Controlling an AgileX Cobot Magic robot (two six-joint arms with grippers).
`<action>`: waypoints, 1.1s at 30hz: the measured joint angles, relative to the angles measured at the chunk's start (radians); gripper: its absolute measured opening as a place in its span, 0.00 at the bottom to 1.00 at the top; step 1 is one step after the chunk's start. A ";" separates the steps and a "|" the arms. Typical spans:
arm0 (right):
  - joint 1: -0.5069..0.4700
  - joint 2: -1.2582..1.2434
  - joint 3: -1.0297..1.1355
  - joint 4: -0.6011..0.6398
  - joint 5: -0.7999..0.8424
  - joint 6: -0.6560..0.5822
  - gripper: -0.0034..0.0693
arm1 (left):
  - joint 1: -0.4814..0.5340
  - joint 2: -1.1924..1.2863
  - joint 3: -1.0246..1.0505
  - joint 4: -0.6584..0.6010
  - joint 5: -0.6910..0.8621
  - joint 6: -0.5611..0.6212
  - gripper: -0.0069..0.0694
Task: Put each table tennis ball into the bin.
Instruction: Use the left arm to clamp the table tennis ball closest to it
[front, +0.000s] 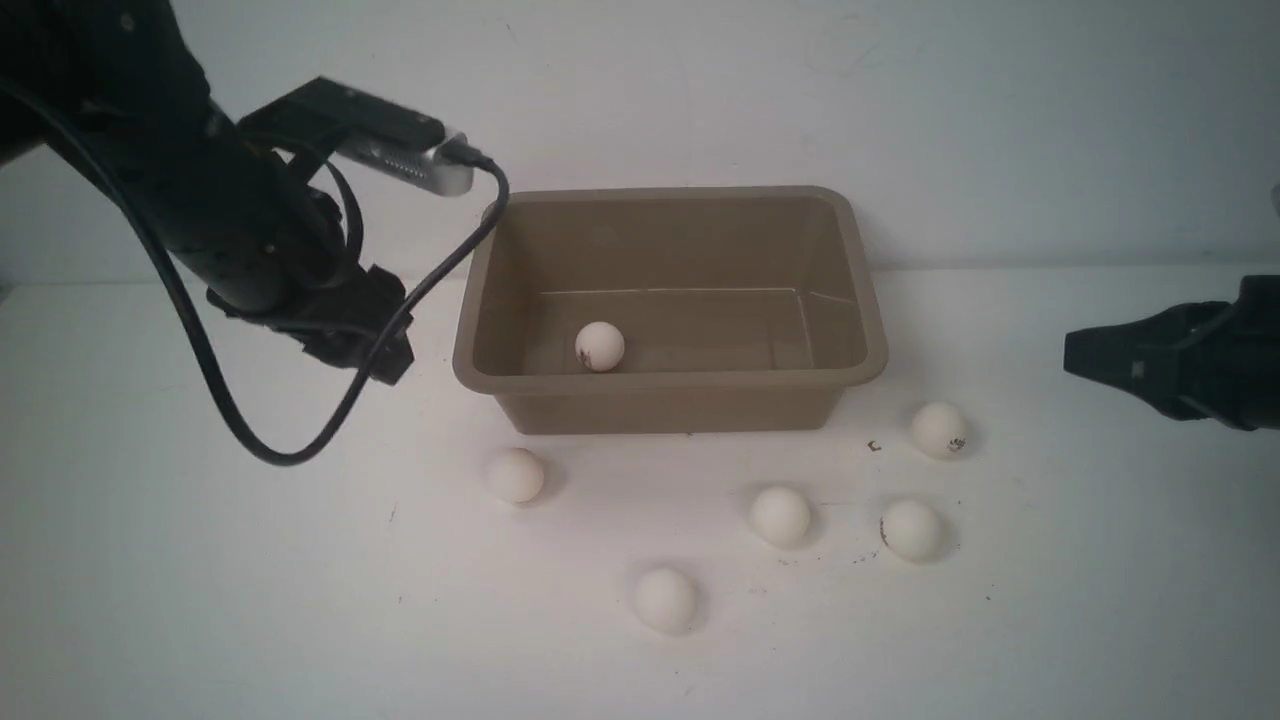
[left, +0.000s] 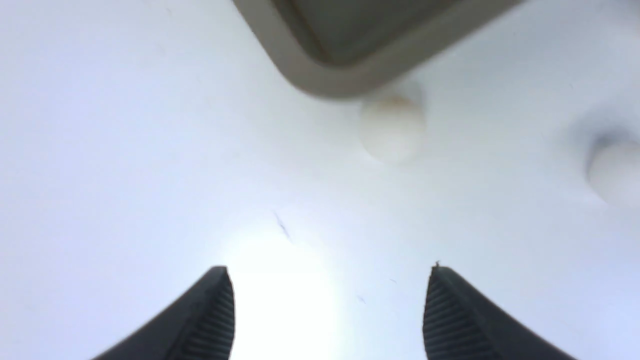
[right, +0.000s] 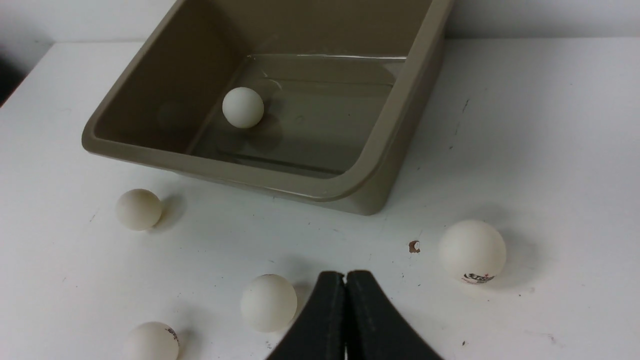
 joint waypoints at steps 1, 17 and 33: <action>0.000 0.000 0.000 0.000 0.000 0.001 0.03 | 0.000 0.005 0.016 -0.032 0.000 -0.002 0.69; 0.000 0.000 0.000 0.000 0.001 0.003 0.04 | -0.039 0.189 0.124 -0.200 -0.233 0.086 0.69; 0.000 0.000 0.000 0.000 0.001 0.003 0.05 | -0.058 0.316 0.126 -0.267 -0.364 0.123 0.69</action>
